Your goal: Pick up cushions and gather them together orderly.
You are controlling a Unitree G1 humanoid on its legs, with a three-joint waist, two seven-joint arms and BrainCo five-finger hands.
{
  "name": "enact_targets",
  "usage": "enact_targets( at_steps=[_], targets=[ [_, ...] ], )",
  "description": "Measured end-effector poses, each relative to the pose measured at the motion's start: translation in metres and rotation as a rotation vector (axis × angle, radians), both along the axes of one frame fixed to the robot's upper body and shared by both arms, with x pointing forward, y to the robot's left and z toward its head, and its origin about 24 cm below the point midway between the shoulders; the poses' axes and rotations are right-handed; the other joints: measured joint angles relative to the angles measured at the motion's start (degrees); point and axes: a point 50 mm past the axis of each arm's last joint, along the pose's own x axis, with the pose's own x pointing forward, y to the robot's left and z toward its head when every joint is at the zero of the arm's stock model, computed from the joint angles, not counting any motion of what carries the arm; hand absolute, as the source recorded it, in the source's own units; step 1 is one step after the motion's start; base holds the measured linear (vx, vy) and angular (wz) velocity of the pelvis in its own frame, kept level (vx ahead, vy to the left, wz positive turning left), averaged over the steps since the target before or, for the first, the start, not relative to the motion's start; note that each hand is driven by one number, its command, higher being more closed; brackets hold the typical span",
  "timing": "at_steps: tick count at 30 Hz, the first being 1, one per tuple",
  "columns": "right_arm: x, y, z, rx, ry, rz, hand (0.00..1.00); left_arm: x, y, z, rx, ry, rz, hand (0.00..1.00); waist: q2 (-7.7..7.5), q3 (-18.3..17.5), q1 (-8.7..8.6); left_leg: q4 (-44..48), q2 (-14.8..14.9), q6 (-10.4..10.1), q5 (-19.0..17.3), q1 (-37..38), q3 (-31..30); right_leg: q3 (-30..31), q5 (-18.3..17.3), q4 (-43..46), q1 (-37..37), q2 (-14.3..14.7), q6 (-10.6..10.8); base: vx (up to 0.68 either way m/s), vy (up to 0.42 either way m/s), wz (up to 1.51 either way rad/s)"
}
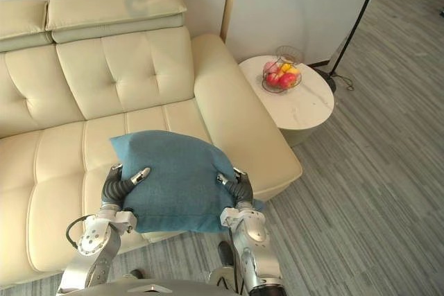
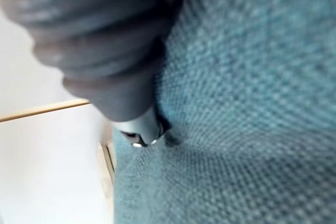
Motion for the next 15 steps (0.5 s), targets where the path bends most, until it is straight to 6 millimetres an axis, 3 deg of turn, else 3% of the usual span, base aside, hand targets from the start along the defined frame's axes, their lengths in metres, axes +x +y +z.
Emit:
enact_targets(
  at_steps=[3, 7, 10, 15],
  targets=[
    [0.011, 0.008, -0.001, -0.003, 0.002, 0.032, 1.00, 0.006, 0.008, -0.001, 0.014, 0.001, 0.032, 1.00, 1.14, -0.23, 0.55, -4.07, -0.32, 0.16, 2.67, -0.20, 0.03, -2.03, 2.05, -0.41, -1.71, 0.40, -0.20, -0.04, -0.025, 0.05],
    [0.042, 0.020, 0.010, -0.021, -0.032, 0.067, 1.00, 0.034, 0.019, 0.005, 0.072, -0.031, 0.077, 1.00, 1.58, 0.57, 0.98, -6.00, -1.38, 0.03, 6.04, -3.87, -0.28, -2.13, 3.53, -1.80, -5.43, -0.33, -0.35, -0.10, -0.013, 0.08],
    [0.067, 0.030, 0.035, -0.038, -0.113, 0.074, 1.00, 0.057, 0.023, 0.025, 0.100, -0.104, 0.120, 1.00, 2.08, 4.91, 1.04, -5.89, -1.32, -0.18, 7.68, -6.84, -1.49, -3.38, 3.41, -2.63, -7.16, -0.52, -0.44, -0.15, -0.038, 0.18],
    [0.092, 0.042, 0.075, -0.044, -0.250, 0.064, 1.00, 0.080, 0.029, 0.057, 0.088, -0.213, 0.205, 1.00, 2.56, 7.63, 2.45, -6.05, 0.57, -1.04, 10.30, -12.61, -2.07, -4.75, 3.48, -2.26, -12.47, 1.15, -0.57, -0.16, -0.077, 0.08]
  ],
)
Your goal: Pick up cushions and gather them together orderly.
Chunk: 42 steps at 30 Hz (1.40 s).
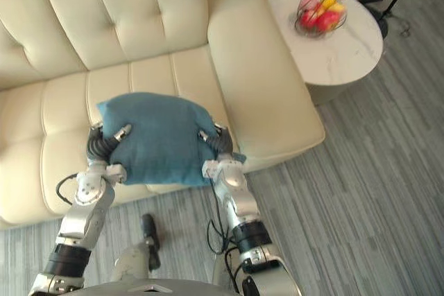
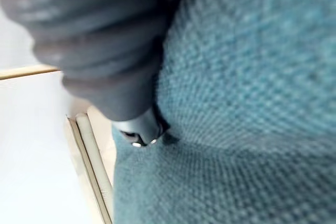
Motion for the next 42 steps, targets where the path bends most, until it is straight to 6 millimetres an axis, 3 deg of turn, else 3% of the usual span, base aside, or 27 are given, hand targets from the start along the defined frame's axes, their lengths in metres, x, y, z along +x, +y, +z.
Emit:
enact_targets(
  at_steps=[5, 8, 12, 15, 17, 22, 23, 24, 27, 35, 38, 42],
  targets=[
    [0.011, 0.006, 0.030, 0.028, -0.094, -0.028, 1.00, 0.026, 0.000, 0.028, 0.008, -0.080, 0.047, 1.00, 0.14, 0.23, 1.43, -2.20, 0.47, -0.21, 2.70, -3.54, -1.38, -1.81, 0.40, 0.74, -3.59, 0.57, -0.37, -0.08, -0.030, 0.18],
    [0.023, 0.011, 0.066, 0.046, -0.195, -0.057, 1.00, 0.051, 0.005, 0.064, 0.070, -0.165, 0.073, 1.00, 0.22, 1.44, 2.19, -4.27, 0.44, -0.12, 5.58, -5.82, -2.98, -3.58, 1.69, 0.64, -5.49, 0.66, 0.23, -0.06, 0.002, 0.28],
    [0.039, 0.010, 0.138, 0.138, -0.387, -0.161, 1.00, 0.077, -0.001, 0.143, 0.125, -0.368, 0.087, 1.00, 0.39, 4.65, 3.99, -6.60, 0.17, -0.10, 8.36, -9.25, -4.98, -5.39, 2.48, 0.29, -8.20, 0.63, 0.48, -0.07, 0.013, 0.26],
    [0.039, 0.007, 0.198, 0.170, -0.557, -0.266, 1.00, 0.078, -0.011, 0.205, 0.138, -0.540, 0.103, 1.00, 0.95, 6.30, 5.13, -9.12, -0.31, -0.03, 10.63, -11.94, -6.09, -6.59, 3.21, -0.43, -10.87, 0.33, 0.53, -0.06, 0.025, 0.24],
    [0.029, 0.010, 0.236, 0.196, -0.683, -0.348, 1.00, 0.072, -0.017, 0.245, 0.128, -0.666, 0.145, 1.00, 1.29, 7.77, 6.02, -9.15, -0.64, -0.08, 11.04, -13.88, -6.25, -7.11, 3.81, -1.23, -12.14, 0.02, 0.62, -0.03, 0.042, 0.13],
    [0.015, 0.023, 0.270, 0.265, -0.766, -0.420, 1.00, 0.065, -0.016, 0.280, 0.094, -0.758, 0.210, 1.00, 1.61, 7.99, 6.25, -9.16, -0.62, -0.06, 11.28, -15.10, -6.39, -9.31, 3.80, -1.23, -12.89, -0.16, 0.62, 0.00, 0.019, 0.05],
    [0.010, 0.025, 0.283, 0.271, -0.808, -0.440, 1.00, 0.061, -0.017, 0.293, 0.078, -0.790, 0.221, 0.00, 1.61, 7.99, 6.25, -9.16, -0.56, -0.06, 11.28, -15.99, -6.47, -9.74, 3.80, -1.23, -13.54, -0.15, 0.62, -0.01, 0.023, 0.08],
    [0.008, 0.025, 0.289, 0.284, -0.822, -0.444, 0.00, 0.060, -0.018, 0.300, 0.073, -0.803, 0.229, 0.00, 1.61, 7.99, 6.28, -9.16, -0.55, -0.06, 11.29, -16.60, -6.61, -9.91, 3.80, -1.23, -14.01, -0.15, 0.62, -0.02, 0.030, 0.09],
    [0.004, 0.029, 0.310, 0.292, -0.863, -0.479, 0.00, 0.054, -0.021, 0.322, 0.048, -0.852, 0.242, 0.00, 1.62, 7.99, 6.14, -9.15, -0.50, -0.11, 11.46, -18.74, -7.28, -11.02, 3.78, -1.23, -15.58, -0.15, 0.59, -0.02, 0.036, 0.11],
    [0.003, 0.032, 0.337, 0.312, -0.875, -0.541, 0.00, 0.054, -0.016, 0.350, -0.003, -0.855, 0.298, 0.00, 1.61, 7.98, 6.44, -9.17, -0.24, 0.10, 13.38, -25.26, -7.64, -13.44, 3.69, -1.23, -20.23, 0.04, 0.42, -0.02, 0.042, 0.13],
    [0.013, 0.022, 0.337, 0.318, -0.821, -0.589, 0.00, 0.063, -0.015, 0.355, 0.015, -0.800, 0.294, 0.00, 1.62, 7.99, 6.31, -9.18, -0.30, 0.00, 14.21, -28.27, -8.59, -14.38, 3.80, -1.23, -22.55, 0.05, 0.30, -0.02, 0.046, 0.14],
    [0.027, 0.020, 0.328, 0.267, -0.762, -0.594, 0.00, 0.078, -0.003, 0.343, 0.038, -0.700, 0.308, 0.00, 1.60, 7.99, 6.21, -9.19, -0.29, 0.00, 14.22, -30.12, -8.60, -14.31, 3.83, -1.23, -24.44, 0.07, 0.26, 0.00, 0.024, 0.00]
  ],
)
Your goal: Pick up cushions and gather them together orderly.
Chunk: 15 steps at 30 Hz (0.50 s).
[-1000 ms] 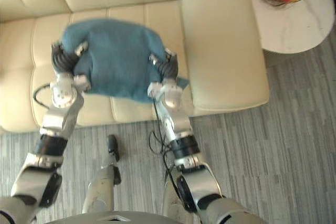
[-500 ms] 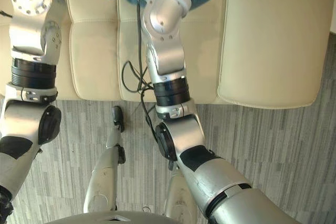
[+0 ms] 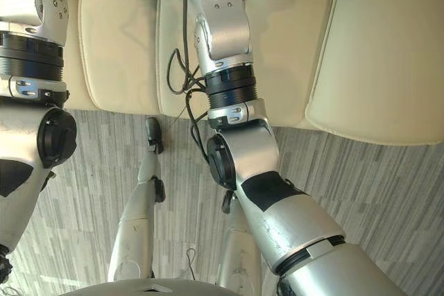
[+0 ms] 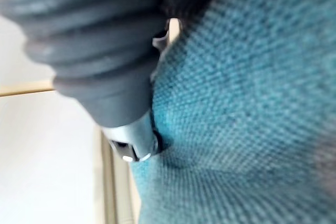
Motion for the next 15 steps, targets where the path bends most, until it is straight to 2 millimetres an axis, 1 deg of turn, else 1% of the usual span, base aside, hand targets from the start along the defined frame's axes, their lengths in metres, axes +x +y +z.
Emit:
enact_targets(
  at_steps=[2, 3, 5, 7, 9, 10, 11, 12, 13, 15],
  targets=[
    [0.001, 0.005, 0.000, -0.061, -0.004, 0.022, 0.00, 0.001, 0.013, -0.001, -0.043, 0.005, 0.010, 0.00, -0.02, 0.01, -0.22, 0.00, 0.13, 0.00, 0.00, -1.30, 0.13, 0.13, 0.08, 0.00, -1.54, 0.08, -0.08, 0.01, 0.012, -0.05],
    [0.002, 0.005, -0.002, -0.073, -0.001, 0.024, 0.00, 0.001, 0.014, -0.002, -0.043, 0.007, 0.013, 0.00, -0.02, 0.01, -0.27, 0.00, 0.14, 0.00, 0.00, -1.47, 0.14, 0.13, 0.08, 0.01, -1.70, 0.10, -0.09, 0.00, 0.000, 0.00],
    [0.009, 0.003, -0.013, -0.108, 0.032, 0.036, 0.00, 0.004, 0.020, -0.007, -0.045, 0.028, 0.017, 0.00, -0.06, 0.04, -0.41, 0.00, 0.14, 0.00, 0.00, -1.63, 0.23, 0.18, 0.08, 0.00, -1.89, 0.08, -0.09, 0.00, 0.000, 0.00],
    [0.017, 0.003, -0.027, -0.149, 0.072, 0.056, 0.00, 0.008, 0.027, -0.018, -0.042, 0.056, 0.025, 0.00, -0.08, 0.05, -0.65, 0.00, 0.15, 0.00, 0.00, -1.59, 0.35, 0.24, 0.08, 0.01, -1.92, 0.08, -0.09, 0.00, 0.000, 0.00],
    [0.023, 0.004, -0.042, -0.193, 0.115, 0.076, 0.00, 0.015, 0.039, -0.038, -0.062, 0.109, 0.046, 0.00, -0.11, 0.06, -1.14, 0.00, 0.16, 0.00, 0.00, -1.58, 0.47, 0.34, 0.08, 0.02, -2.06, 0.09, -0.09, -0.03, 0.016, -0.03],
    [0.025, 0.005, -0.045, -0.203, 0.127, 0.083, 0.00, 0.017, 0.042, -0.045, -0.069, 0.126, 0.050, 0.00, -0.12, 0.07, -1.36, 0.00, 0.16, 0.00, 0.00, -1.58, 0.52, 0.37, 0.08, 0.07, -2.12, 0.09, -0.09, -0.04, 0.016, -0.07],
    [0.028, 0.004, -0.054, -0.222, 0.153, 0.096, 0.00, 0.022, 0.053, -0.066, -0.090, 0.179, 0.064, 0.00, -0.20, 0.13, -1.54, 0.00, 0.23, 0.00, 0.00, -1.58, 0.84, 0.68, 0.07, 0.81, -2.72, 0.13, -0.10, -0.04, 0.018, -0.11],
    [0.029, 0.004, -0.059, -0.239, 0.163, 0.101, 0.00, 0.024, 0.060, -0.080, -0.105, 0.212, 0.076, 0.00, -0.49, 0.35, -1.66, -0.02, 0.22, 0.00, -0.01, -1.47, 1.29, 1.48, 0.00, 1.19, -3.10, 0.13, -0.07, -0.04, 0.018, -0.15],
    [0.029, 0.004, -0.061, -0.252, 0.165, 0.103, 0.00, 0.025, 0.064, -0.087, -0.113, 0.228, 0.083, 0.00, -0.70, 0.59, -1.64, -0.02, 0.22, 0.00, -0.01, -1.31, 1.55, 1.74, 0.00, 1.34, -3.23, 0.13, -0.07, -0.05, 0.017, -0.13],
    [0.026, -0.001, -0.068, -0.266, 0.159, 0.101, 0.00, 0.022, 0.078, -0.110, -0.146, 0.257, 0.108, 0.00, -0.99, 1.48, -1.99, -0.01, 0.37, 0.01, 0.01, -1.14, 1.82, 2.06, 0.00, 2.11, -3.61, 0.25, -0.06, -0.05, 0.013, -0.10]
  ],
)
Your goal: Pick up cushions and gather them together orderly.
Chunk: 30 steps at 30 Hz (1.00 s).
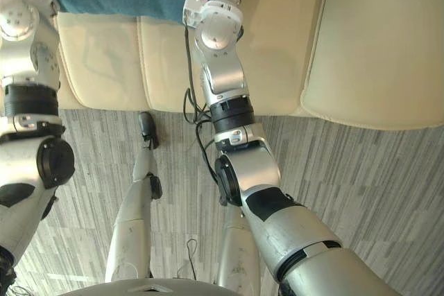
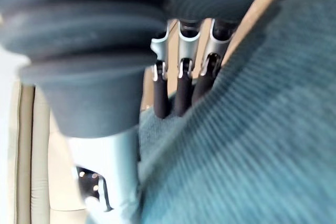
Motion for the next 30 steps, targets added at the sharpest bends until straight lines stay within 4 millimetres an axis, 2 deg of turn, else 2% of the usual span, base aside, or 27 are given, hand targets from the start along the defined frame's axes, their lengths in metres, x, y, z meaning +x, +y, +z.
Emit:
enact_targets(
  at_steps=[2, 4, 8, 9, 13, 15, 19, 20, 24, 26, 28, 30],
  targets=[
    [-0.001, -0.007, -0.003, -0.001, -0.003, -0.014, 0.00, -0.001, 0.005, -0.012, -0.017, 0.018, 0.005, 0.00, -0.27, 0.58, -0.12, 0.00, 0.10, 0.18, 0.16, 0.28, 0.21, 0.20, 0.00, 0.53, -0.09, 0.10, 0.00, -0.05, 0.009, -0.08],
    [-0.002, -0.014, -0.009, -0.003, -0.001, -0.019, 0.00, -0.004, 0.013, -0.026, -0.052, 0.034, 0.011, 0.00, -1.39, 1.75, -0.19, -0.01, 0.16, 0.18, 0.16, 1.68, 1.16, 1.39, -0.17, 1.79, -0.02, 0.17, -0.02, -0.06, 0.003, -0.16],
    [-0.009, -0.030, -0.019, 0.014, -0.010, -0.044, 0.00, -0.014, 0.020, -0.047, -0.049, 0.037, 0.027, 0.00, -1.46, 1.86, -1.24, -0.01, 0.37, 0.25, 0.21, 2.74, 1.15, 1.45, -0.26, 2.37, 0.75, 0.36, -0.04, -0.06, -0.002, -0.05],
    [-0.010, -0.038, -0.026, 0.014, -0.001, -0.065, 0.00, -0.018, 0.020, -0.059, -0.042, 0.053, 0.031, 0.00, -1.46, 1.86, -1.28, -0.02, 0.56, 0.25, 0.21, 4.00, 1.14, 1.49, -0.64, 3.00, 1.72, 0.53, -0.15, -0.05, -0.009, -0.04],
    [-0.020, -0.059, -0.034, 0.041, -0.023, -0.095, 0.00, -0.030, 0.021, -0.080, -0.022, 0.058, 0.039, 0.00, -1.46, 1.86, -1.21, -0.09, 0.79, 0.17, 0.12, 6.83, 0.96, 1.34, -2.04, 4.73, 3.86, 0.76, -0.28, -0.05, -0.015, 0.00],
    [-0.028, -0.073, -0.043, 0.051, -0.034, -0.122, 0.00, -0.044, 0.025, -0.096, -0.004, 0.059, 0.057, 0.00, -1.46, 1.88, -1.18, -0.09, 0.79, 0.17, 0.11, 8.99, 0.67, 1.21, -3.70, 6.65, 5.34, 0.75, -0.38, -0.06, -0.020, 0.07],
    [-0.035, -0.089, -0.058, 0.054, -0.016, -0.139, 0.00, -0.063, 0.038, -0.116, 0.008, 0.079, 0.089, 0.00, -1.42, 1.90, -1.03, -0.11, 0.77, 0.16, -0.21, 11.50, 0.23, 0.94, -5.63, 9.12, 7.08, 0.64, -0.72, -0.05, -0.022, 0.07],
    [-0.038, -0.093, -0.065, 0.050, -0.007, -0.134, 0.00, -0.066, 0.040, -0.126, 0.018, 0.110, 0.085, 0.00, -1.41, 1.90, -0.80, -0.09, 0.67, 0.15, -0.22, 12.55, 0.17, 0.94, -6.36, 10.34, 7.52, 0.49, -0.74, -0.04, -0.023, 0.08],
    [-0.051, -0.105, -0.102, 0.005, 0.070, -0.128, 0.00, -0.086, 0.049, -0.173, 0.000, 0.240, 0.068, 0.00, -1.39, 1.92, -0.99, -0.09, 0.14, 0.04, -1.00, 18.18, -0.67, -0.18, -10.34, 15.76, 11.30, -0.49, -0.60, -0.01, -0.034, 0.15],
    [-0.061, -0.106, -0.119, -0.030, 0.095, -0.117, 0.00, -0.101, 0.047, -0.188, -0.002, 0.263, 0.058, 0.00, -1.40, 1.91, -1.05, -0.08, -0.22, -0.06, -1.51, 20.39, -1.10, -0.46, -12.53, 18.36, 12.61, -1.12, -0.87, 0.01, -0.049, 0.19],
    [-0.071, -0.105, -0.145, -0.060, 0.160, -0.070, 0.00, -0.118, 0.043, -0.215, -0.053, 0.316, 0.039, 0.00, -1.41, 1.91, -1.15, -0.08, -0.88, 0.30, -2.73, 23.53, -1.09, -0.40, -14.55, 20.74, 14.69, -1.89, -0.70, 0.04, -0.055, 0.13],
    [-0.083, -0.102, -0.193, -0.087, 0.331, 0.002, 0.00, -0.138, 0.030, -0.259, -0.144, 0.443, -0.005, 0.00, -1.50, 1.80, -1.11, -0.07, -1.63, 0.50, -4.01, 29.05, -0.95, -0.43, -16.83, 22.41, 19.47, -2.78, -0.49, 0.07, -0.049, 0.10]
  ],
)
